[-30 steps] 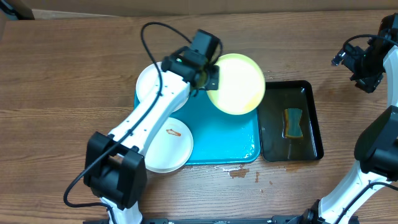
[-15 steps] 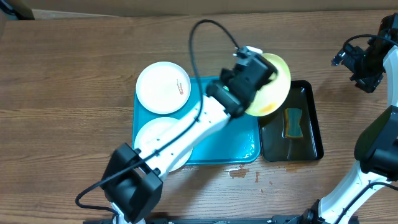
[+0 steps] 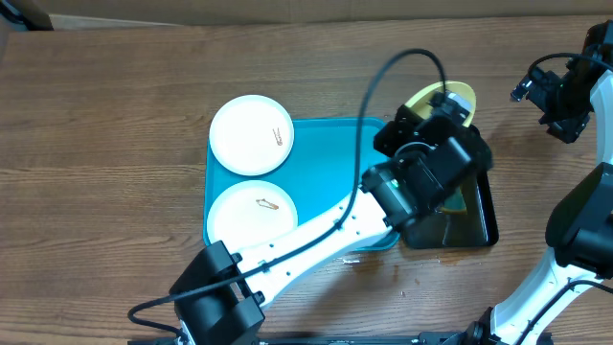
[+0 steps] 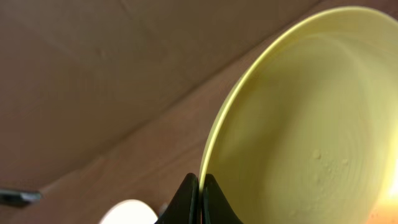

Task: Clean dirty plates on tray and stack at the side
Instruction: 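Lift the yellow plate with the left gripper and tilt it over the black tray, then carry the yellow plate left and set it on the table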

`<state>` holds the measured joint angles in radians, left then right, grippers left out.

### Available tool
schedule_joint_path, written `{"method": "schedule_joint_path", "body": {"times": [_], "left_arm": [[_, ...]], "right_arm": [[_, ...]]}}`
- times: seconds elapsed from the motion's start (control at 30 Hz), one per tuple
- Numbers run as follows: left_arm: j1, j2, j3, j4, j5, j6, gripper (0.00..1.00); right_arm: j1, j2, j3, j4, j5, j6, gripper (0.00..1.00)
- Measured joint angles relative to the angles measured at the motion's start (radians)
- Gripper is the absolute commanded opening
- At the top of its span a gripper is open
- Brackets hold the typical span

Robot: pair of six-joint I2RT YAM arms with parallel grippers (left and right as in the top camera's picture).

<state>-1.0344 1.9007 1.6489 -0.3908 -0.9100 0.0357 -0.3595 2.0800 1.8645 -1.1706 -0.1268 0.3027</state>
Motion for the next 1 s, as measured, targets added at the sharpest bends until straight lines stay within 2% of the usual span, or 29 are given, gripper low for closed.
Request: {"method": "schedule_joint_path", "body": {"times": [0.5,0.87,0.93,1.0], "left_arm": [[-0.066,0.001,0.001,0.281,-0.117,0.391,0.04],[-0.07,0.003,0.001,0.343,-0.154,0.474,0.04],[-0.062,0.003,0.002,0.35,-0.161,0.462,0.04],[-0.05,0.003,0.007,0.269,-0.135,0.416,0.04]], "right_arm": [[0.0,0.0,0.0,0.0,0.0,0.0,1.0],[0.0,0.0,0.0,0.0,0.0,0.0,1.0],[0.0,0.0,0.0,-0.001,0.0,0.0,1.0],[0.0,0.0,0.0,-0.001,0.0,0.001,1.0]]}}
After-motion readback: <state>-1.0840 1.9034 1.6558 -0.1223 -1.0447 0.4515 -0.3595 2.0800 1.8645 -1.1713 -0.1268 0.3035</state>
